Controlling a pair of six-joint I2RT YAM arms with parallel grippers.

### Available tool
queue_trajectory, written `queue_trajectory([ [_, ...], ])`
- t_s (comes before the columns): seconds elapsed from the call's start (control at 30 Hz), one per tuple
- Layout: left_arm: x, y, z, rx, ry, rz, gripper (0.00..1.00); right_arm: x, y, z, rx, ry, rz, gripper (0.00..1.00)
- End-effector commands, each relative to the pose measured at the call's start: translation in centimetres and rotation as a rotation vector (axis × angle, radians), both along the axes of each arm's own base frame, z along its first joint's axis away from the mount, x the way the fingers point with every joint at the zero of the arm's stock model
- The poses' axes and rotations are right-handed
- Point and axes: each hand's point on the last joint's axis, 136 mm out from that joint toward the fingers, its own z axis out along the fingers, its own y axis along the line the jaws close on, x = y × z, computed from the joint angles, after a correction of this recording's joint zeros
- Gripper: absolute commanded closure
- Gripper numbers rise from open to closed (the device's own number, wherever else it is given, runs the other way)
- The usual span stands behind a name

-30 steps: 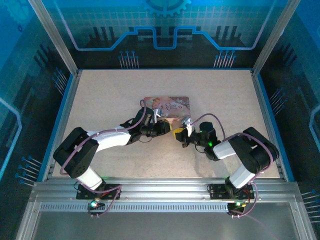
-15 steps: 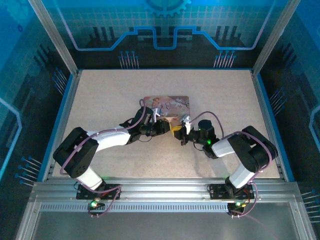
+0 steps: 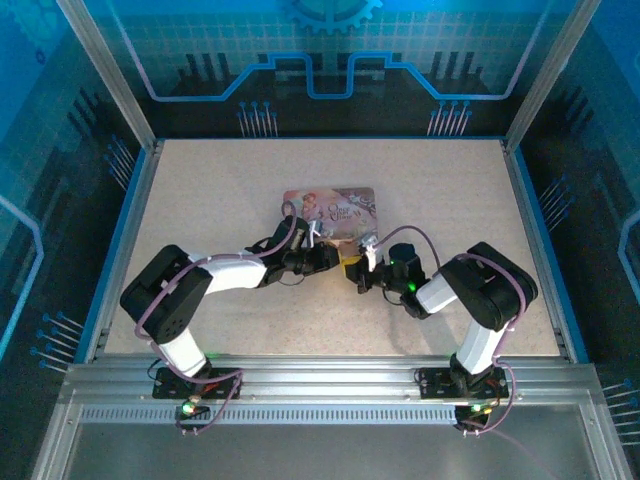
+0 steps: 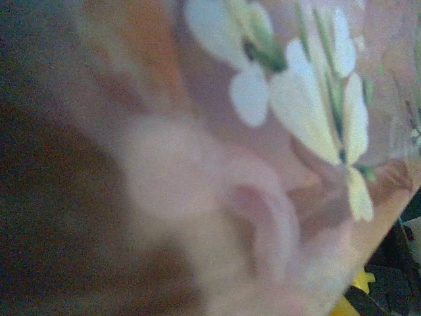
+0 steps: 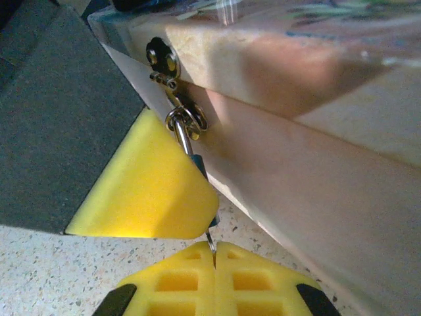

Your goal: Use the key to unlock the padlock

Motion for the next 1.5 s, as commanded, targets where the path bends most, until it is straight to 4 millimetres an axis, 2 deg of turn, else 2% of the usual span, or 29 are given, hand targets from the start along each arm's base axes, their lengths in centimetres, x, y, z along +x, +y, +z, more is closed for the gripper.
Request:
queue_trajectory([
  [0.0, 0.8, -0.9, 1.0, -0.055, -0.054, -0.02, 0.75, -0.4, 0.8, -0.3, 0.017, 0.018, -0.001, 1.0],
  [0.23, 0.5, -0.1, 0.1, -0.055, -0.044, -0.006, 0.59, -1.1, 1.0, -2.0, 0.002, 0.086, -0.029, 1.0],
  [0.37, 0.2, 0.7, 0.8, -0.06, -0.058, 0.011, 0.48, -1.4, 1.1, -2.7, -0.007, 0.118, -0.036, 1.0],
  [0.5, -0.6, 2.0, 1.6, -0.05, -0.073, 0.034, 0.33, -1.5, 1.7, -2.2, 0.023, 0.149, -0.033, 1.0],
  [0.6, -1.2, 3.2, 1.9, -0.055, -0.076, 0.077, 0.3, -1.7, 2.3, -1.8, 0.035, 0.185, -0.037, 1.0],
  [0.8, -1.4, 4.3, 2.5, -0.145, -0.086, 0.163, 0.35, -1.9, 3.5, -0.1, 0.106, 0.277, -0.079, 1.0],
  [1.0, -1.2, 4.6, 2.1, -0.189, -0.087, 0.216, 0.43, -2.0, 4.4, 0.5, 0.143, 0.362, -0.079, 1.0],
  [1.27, -0.9, 4.2, 0.8, -0.217, -0.052, 0.233, 0.47, -2.4, 5.3, 0.7, 0.168, 0.413, -0.071, 1.0],
  [1.47, -0.8, 4.7, 0.3, -0.2, -0.045, 0.259, 0.47, -2.3, 5.6, 0.7, 0.16, 0.413, -0.072, 1.0],
])
